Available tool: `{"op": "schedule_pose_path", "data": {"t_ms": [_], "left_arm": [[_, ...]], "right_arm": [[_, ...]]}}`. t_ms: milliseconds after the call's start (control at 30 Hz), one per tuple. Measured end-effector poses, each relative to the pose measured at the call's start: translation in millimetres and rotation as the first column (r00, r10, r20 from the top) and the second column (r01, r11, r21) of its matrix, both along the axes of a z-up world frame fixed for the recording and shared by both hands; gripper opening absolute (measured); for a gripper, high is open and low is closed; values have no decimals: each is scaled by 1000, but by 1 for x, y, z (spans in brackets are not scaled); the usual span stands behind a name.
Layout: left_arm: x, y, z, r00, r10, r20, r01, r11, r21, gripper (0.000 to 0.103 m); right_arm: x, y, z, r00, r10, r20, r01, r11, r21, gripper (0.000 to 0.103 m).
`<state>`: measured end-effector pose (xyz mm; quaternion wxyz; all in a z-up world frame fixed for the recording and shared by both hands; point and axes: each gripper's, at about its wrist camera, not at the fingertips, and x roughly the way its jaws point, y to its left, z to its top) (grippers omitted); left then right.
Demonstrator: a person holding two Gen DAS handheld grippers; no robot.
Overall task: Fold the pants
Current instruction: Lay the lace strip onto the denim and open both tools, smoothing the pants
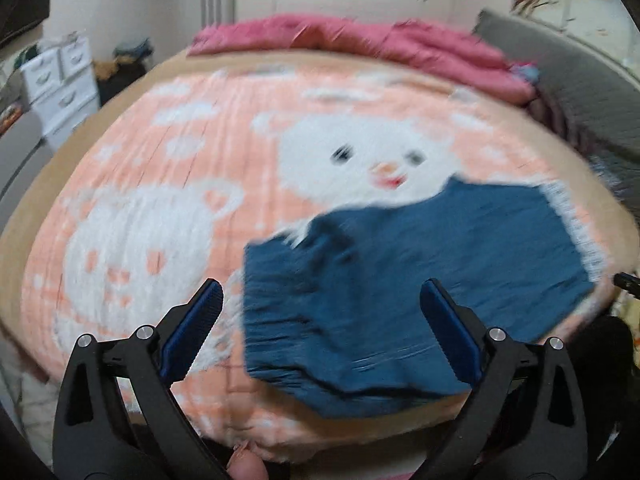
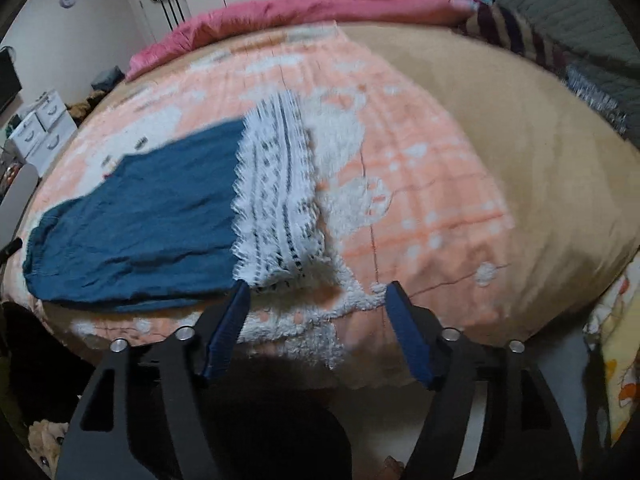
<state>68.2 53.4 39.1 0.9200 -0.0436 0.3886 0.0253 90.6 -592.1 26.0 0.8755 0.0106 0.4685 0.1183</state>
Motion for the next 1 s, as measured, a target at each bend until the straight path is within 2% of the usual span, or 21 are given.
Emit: {"op": "schedule_pose_path", "data": {"t_ms": [100, 233, 433, 533, 600, 733, 867, 967, 1000], "left_arm": [[6, -24, 14, 996, -71, 45, 70, 997, 14, 93], [27, -51, 9, 988, -150, 24, 150, 989, 20, 93], [55, -87, -37, 961, -260, -94, 264, 964, 28, 93], [54, -94, -57, 947, -286, -148, 292, 956, 23, 93], [53, -96, -68, 942, -281, -184, 294, 955, 46, 93], [52, -90, -88, 937, -258, -237, 283, 956, 78, 93], [51, -92, -87, 937, -261, -232, 289, 953, 95, 93], [47, -90, -76, 940, -280, -195, 299, 952, 74, 93], [44, -88, -68, 940, -300, -160, 309, 950, 37, 93]], "right_arm": [[-8, 2, 22, 998, -11, 67, 9, 1000, 26, 75], [-11, 16, 49, 989, -11, 150, 2, 998, 61, 85], [6, 44, 72, 977, -26, 212, 1, 993, 115, 92], [16, 66, 66, 980, -9, 197, -18, 991, 131, 92], [23, 81, 53, 986, 8, 166, -27, 994, 110, 93], [33, 99, 14, 996, 13, 85, -20, 996, 84, 93], [37, 93, -6, 999, -34, 24, 32, 996, 85, 93], [30, 71, 5, 994, -94, 58, 82, 979, 184, 93], [27, 63, 10, 991, -118, 68, 102, 975, 199, 93]]}}
